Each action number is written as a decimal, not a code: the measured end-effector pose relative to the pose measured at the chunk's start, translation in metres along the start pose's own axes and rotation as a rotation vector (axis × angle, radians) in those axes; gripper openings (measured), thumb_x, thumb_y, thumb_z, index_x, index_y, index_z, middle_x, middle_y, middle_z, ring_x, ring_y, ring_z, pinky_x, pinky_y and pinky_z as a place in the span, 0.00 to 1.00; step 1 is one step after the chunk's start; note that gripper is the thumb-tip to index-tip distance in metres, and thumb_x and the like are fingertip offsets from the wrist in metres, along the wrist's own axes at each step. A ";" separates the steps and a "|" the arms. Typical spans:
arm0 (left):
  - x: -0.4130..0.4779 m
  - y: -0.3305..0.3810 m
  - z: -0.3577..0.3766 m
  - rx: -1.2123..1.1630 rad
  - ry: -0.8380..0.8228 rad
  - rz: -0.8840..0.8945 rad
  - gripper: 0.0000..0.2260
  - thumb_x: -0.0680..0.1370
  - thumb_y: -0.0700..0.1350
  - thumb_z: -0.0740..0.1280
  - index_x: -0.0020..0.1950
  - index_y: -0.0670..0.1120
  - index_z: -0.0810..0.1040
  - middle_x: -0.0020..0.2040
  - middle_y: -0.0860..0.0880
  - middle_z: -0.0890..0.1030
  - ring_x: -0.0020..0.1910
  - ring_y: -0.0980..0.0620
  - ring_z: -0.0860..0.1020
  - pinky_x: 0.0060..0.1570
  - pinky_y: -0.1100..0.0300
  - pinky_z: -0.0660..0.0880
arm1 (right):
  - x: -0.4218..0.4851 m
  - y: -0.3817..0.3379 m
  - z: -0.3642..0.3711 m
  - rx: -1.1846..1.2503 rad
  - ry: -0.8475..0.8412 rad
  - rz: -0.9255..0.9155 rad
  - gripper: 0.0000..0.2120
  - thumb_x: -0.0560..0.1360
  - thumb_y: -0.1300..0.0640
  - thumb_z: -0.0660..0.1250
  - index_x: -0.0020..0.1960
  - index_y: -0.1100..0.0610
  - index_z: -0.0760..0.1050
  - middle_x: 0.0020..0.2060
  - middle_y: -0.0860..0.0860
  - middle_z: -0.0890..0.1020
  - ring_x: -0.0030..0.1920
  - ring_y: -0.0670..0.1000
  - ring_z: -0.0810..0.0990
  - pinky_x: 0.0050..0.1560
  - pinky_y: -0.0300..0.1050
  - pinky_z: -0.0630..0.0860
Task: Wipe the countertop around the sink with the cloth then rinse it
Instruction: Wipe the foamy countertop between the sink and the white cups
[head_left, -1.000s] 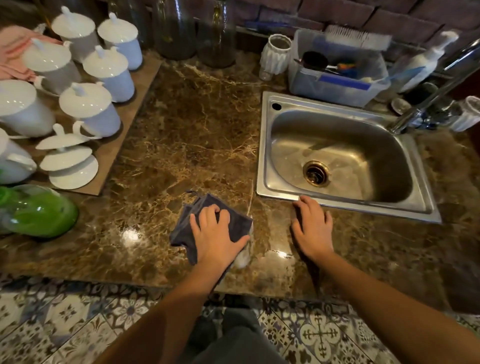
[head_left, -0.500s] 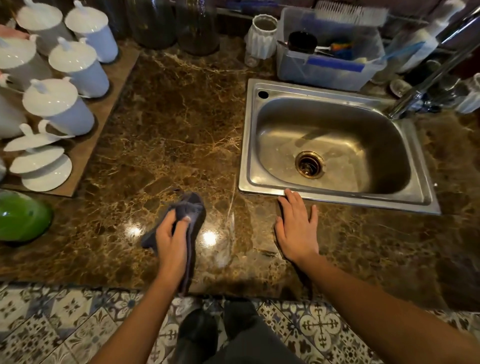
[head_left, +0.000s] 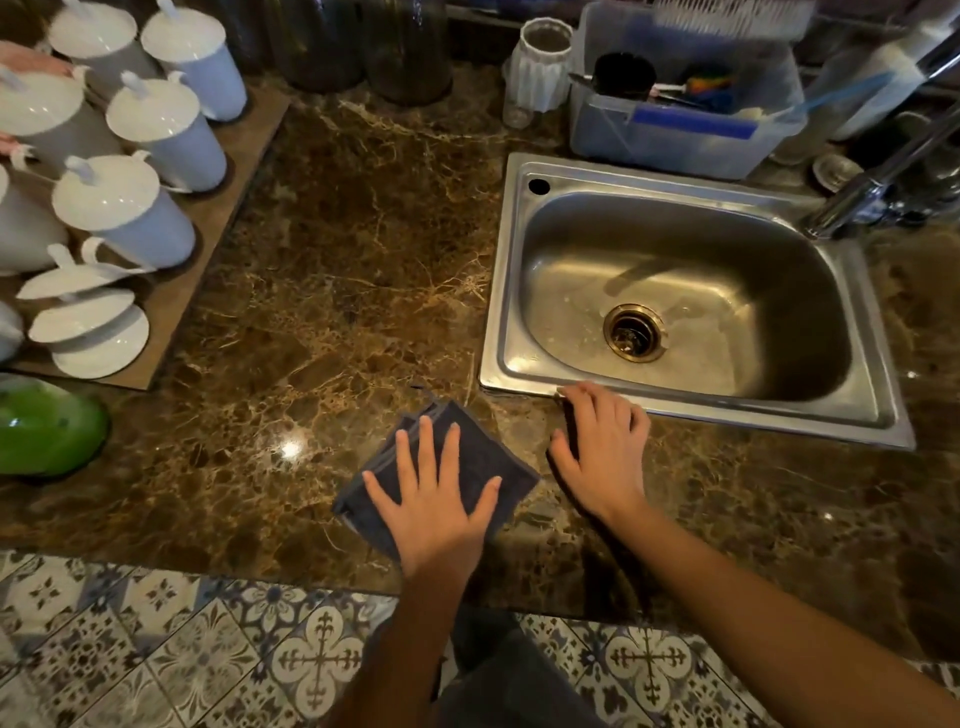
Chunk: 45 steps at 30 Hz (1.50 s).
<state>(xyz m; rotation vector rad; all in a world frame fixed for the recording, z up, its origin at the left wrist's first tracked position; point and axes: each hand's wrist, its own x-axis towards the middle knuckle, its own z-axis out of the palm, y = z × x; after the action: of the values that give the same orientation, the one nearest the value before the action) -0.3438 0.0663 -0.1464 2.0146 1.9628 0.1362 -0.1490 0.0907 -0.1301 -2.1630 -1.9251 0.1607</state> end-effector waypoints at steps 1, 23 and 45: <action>0.007 -0.005 -0.002 0.026 0.006 -0.001 0.32 0.76 0.66 0.51 0.76 0.53 0.63 0.78 0.47 0.60 0.77 0.44 0.53 0.68 0.33 0.44 | 0.013 0.000 0.000 0.014 -0.004 -0.003 0.20 0.73 0.49 0.60 0.65 0.50 0.70 0.64 0.52 0.72 0.63 0.53 0.69 0.64 0.54 0.60; -0.005 -0.067 -0.019 0.101 0.013 -0.238 0.32 0.78 0.66 0.46 0.79 0.52 0.55 0.79 0.46 0.55 0.77 0.41 0.51 0.67 0.27 0.49 | 0.071 -0.007 0.011 -0.020 -0.203 -0.008 0.21 0.80 0.46 0.53 0.70 0.51 0.65 0.55 0.53 0.81 0.54 0.57 0.78 0.57 0.53 0.68; 0.246 -0.044 -0.052 0.207 -0.076 0.285 0.32 0.78 0.67 0.45 0.79 0.57 0.46 0.80 0.51 0.43 0.78 0.45 0.42 0.70 0.32 0.40 | 0.088 -0.019 0.015 -0.100 -0.341 0.220 0.20 0.78 0.45 0.50 0.67 0.48 0.68 0.58 0.50 0.78 0.56 0.53 0.75 0.59 0.53 0.67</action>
<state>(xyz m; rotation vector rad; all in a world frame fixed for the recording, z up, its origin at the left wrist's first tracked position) -0.3892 0.3178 -0.1488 2.3876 1.6944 -0.0814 -0.1597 0.1809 -0.1334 -2.5510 -1.8876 0.5126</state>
